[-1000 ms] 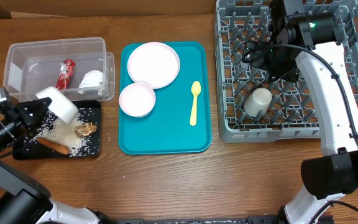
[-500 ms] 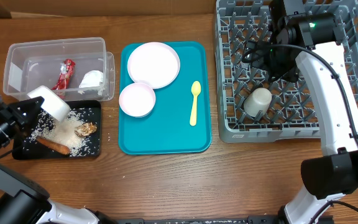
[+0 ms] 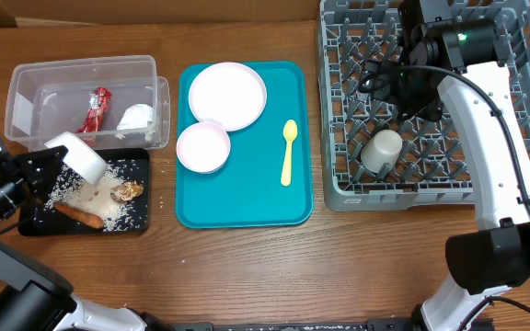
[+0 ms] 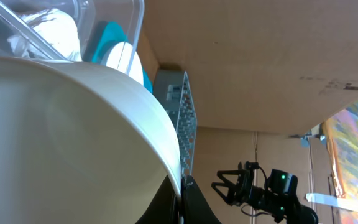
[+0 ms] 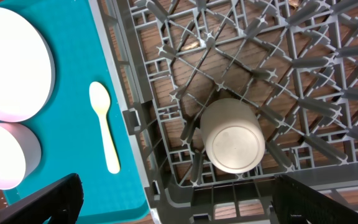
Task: Sort waste into correct bins and load items into the dishwasher
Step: 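Carry the white bowl left and tip the rice onto the black tray, then carry the white bowl right and set it back on the teal tray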
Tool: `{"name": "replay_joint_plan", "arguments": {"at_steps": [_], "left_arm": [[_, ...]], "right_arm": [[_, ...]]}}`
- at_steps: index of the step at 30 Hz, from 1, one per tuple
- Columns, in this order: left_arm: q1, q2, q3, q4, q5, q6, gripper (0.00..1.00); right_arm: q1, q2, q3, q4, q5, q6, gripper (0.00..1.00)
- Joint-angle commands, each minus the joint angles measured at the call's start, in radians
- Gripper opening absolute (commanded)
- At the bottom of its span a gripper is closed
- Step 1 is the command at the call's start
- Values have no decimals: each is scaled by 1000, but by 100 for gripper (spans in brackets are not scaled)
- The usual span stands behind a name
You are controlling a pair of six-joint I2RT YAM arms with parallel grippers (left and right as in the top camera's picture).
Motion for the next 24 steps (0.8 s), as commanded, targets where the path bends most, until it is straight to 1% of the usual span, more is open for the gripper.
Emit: {"name": "replay_joint_plan", "arguments": {"at_steps": [1,3,5,8,10,12,14,15,17,20,24], "left_arm": [[-10,-31,-1,-27,56,94,4],[-35,-53,8,-46,60,136,4],[-75,-82,26,-55,59,153,4],[-167,-137,80,-47,38,156,4],[-245,-171,146,-41,-21,135,4],[-328,-198,225,-20,-140,45,4],[-425,-220,304,11,-301,-78,4],[-489,-230,347,26,-393,-136,4],[-621,-240,413,51,-547,-206,4],[-823,-240,457,92,-749,-256,4],[-1069,-221,455,99,-1001,-271,4]], "right_arm": [[6,-9,-2,4,-5,-7,100],[6,-9,-2,8,-5,-6,100],[6,-9,-2,11,-5,-6,100],[6,-9,-2,9,-5,-6,100],[6,-9,-2,9,-5,-6,100],[6,-9,-2,6,-5,-6,100],[6,-9,-2,2,-5,-6,100],[6,-9,-2,-1,-5,-6,100],[6,-9,-2,-3,-5,-6,100],[6,-9,-2,-3,-5,-7,100],[6,-9,-2,-2,-5,-21,100]]}}
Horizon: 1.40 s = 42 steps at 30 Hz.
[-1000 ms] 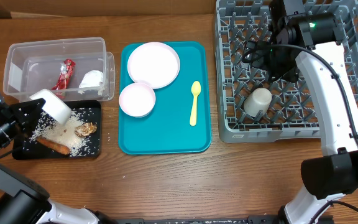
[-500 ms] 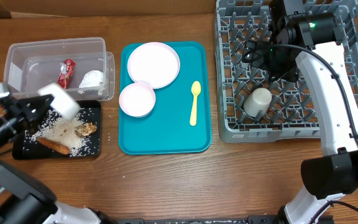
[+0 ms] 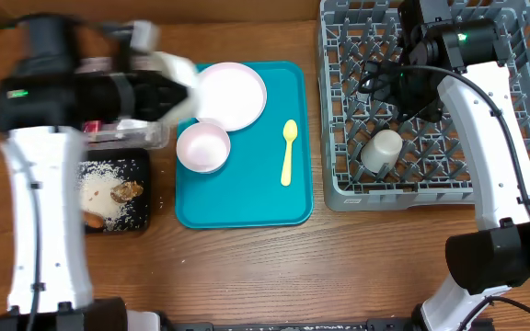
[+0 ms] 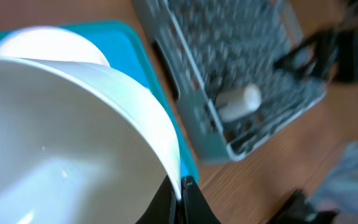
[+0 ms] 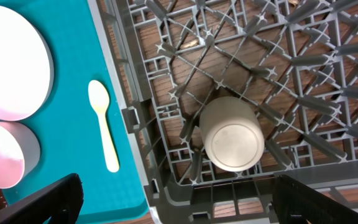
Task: Sort waste into correct bins and load items into the dishwasher
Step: 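Carry the white bowl right and set it back on the teal tray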
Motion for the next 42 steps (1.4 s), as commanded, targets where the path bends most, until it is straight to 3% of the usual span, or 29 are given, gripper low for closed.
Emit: {"name": "replay_joint_plan", "arguments": {"at_steps": [1,7,12,21,30,37,42], "left_arm": [[-184,24,10,-15,-362,-64,4],[-454,158,10,-45,-577,-97,4],[-545,300,10,-87,-653,-135,4],[-572,526,10,-152,-650,-154,4],[-580,558,10,-158,-589,-154,5],[-580,558,10,-170,-573,-154,22],[-580,554,12,-177,-549,-154,23]], "right_arm": [[6,-9,-2,4,-4,-23,100],[6,-9,-2,11,-5,-23,100],[6,-9,-2,14,-4,-32,100],[6,-9,-2,15,-1,-45,100],[6,-9,-2,19,-1,-45,100],[6,-9,-2,19,-1,-46,100],[6,-9,-2,19,-1,-46,100]]}}
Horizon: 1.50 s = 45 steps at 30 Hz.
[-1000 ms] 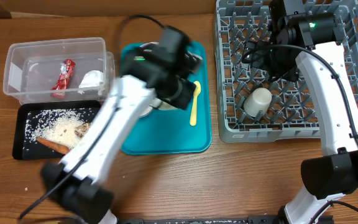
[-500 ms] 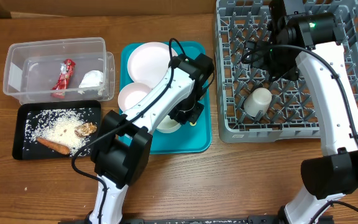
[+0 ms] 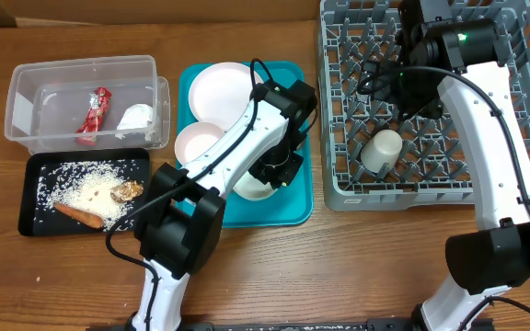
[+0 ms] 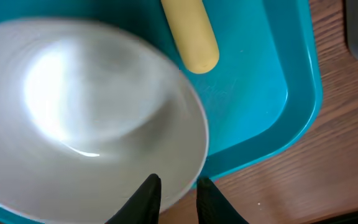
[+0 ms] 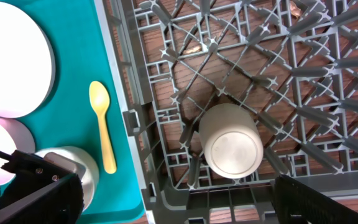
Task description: Sort waste into correct bins and load items into the dishwasher
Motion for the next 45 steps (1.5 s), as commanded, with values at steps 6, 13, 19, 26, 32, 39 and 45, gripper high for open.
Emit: {"name": "replay_joint_plan", "arguments": {"at_steps": [6,13,19,26,32,39,45], "left_arm": [[-2,-19,103,-55,34,-3,27],[32,-31,341,-139,21,6,42],[90,-31,533,-192,26,5,52],[159,-31,713,-213,110,43,85],[141,-26,685,-149,87,37,79],[138,-26,675,-135,27,-71,75],[169,-29,681,-127,-110,-248,76]], "right_arm": [[6,-9,-2,3,-2,-8,100],[6,-9,-2,-1,-3,-8,100],[6,-9,-2,0,-8,-8,100],[6,-9,-2,16,-31,-7,100],[6,-9,-2,32,-48,-7,100],[6,-9,-2,34,-55,-7,100],[27,-9,-3,92,-167,-7,100]]}}
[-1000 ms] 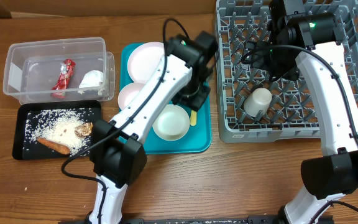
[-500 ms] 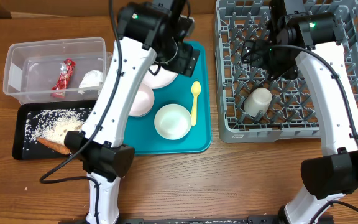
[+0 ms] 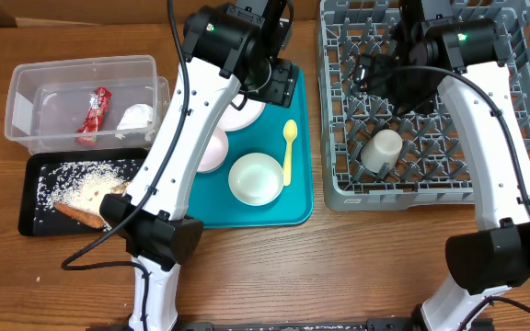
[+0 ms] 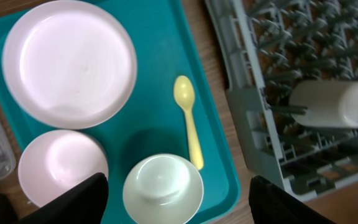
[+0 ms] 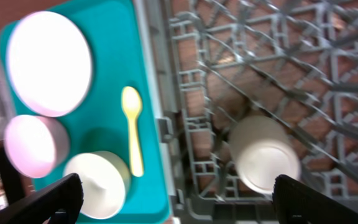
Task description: Sort waste into correct bins and load items into the dishwasher
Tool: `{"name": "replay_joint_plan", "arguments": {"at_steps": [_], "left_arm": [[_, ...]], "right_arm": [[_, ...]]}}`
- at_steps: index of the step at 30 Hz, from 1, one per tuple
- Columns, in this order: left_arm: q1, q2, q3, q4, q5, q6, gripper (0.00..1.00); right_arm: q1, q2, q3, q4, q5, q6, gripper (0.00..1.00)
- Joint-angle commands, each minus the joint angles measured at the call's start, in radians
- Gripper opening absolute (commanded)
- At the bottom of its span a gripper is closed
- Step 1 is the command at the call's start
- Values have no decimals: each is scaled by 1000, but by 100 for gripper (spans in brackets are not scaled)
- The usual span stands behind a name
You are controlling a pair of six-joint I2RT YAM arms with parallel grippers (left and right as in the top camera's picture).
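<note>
A white bowl [image 3: 255, 177] rests on the teal tray [image 3: 297, 207], just left of a yellow spoon [image 3: 289, 147]; its base ring seems to face up. My left gripper [image 4: 179, 208] hangs open high above the bowl [image 4: 162, 188], holding nothing. A pink plate [image 4: 69, 68] and a pink bowl [image 4: 61, 167] share the tray. A beige cup [image 3: 382, 149] lies in the grey dishwasher rack [image 3: 339, 198]. My right gripper [image 5: 188, 205] is open over the rack's left part, above the cup [image 5: 266, 152].
A clear bin [image 3: 26, 78] at the far left holds a red wrapper [image 3: 94, 110] and a crumpled tissue [image 3: 137, 117]. In front of it a black tray [image 3: 35, 225] carries rice, a carrot and another scrap. The left arm hides part of the plate from overhead.
My left gripper was low on the tray at the white bowl; now it is open and high above, with the bowl left on the tray. The right wrist has shifted towards the tray.
My left gripper held the white bowl tipped over the black tray with the rice. Then it held the bowl over the teal tray, then low beside the spoon. Now the bowl sits free on the tray. The cup stayed in the rack throughout.
</note>
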Motion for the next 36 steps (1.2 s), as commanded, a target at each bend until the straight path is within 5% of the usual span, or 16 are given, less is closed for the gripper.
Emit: {"name": "replay_joint_plan", "arguments": {"at_steps": [1,12,36], "left_arm": [[43,-22,4,5,-90,-141,76],[249,-93,119,-12,22,-138,80],[398,-149,119,-92,7,-114,82]], "right_arm": [[35,-9,-9,37,-63,-3,100],[219,93,-60,178,-43,80,94],[322,459,-86,255,16,265,54]]}}
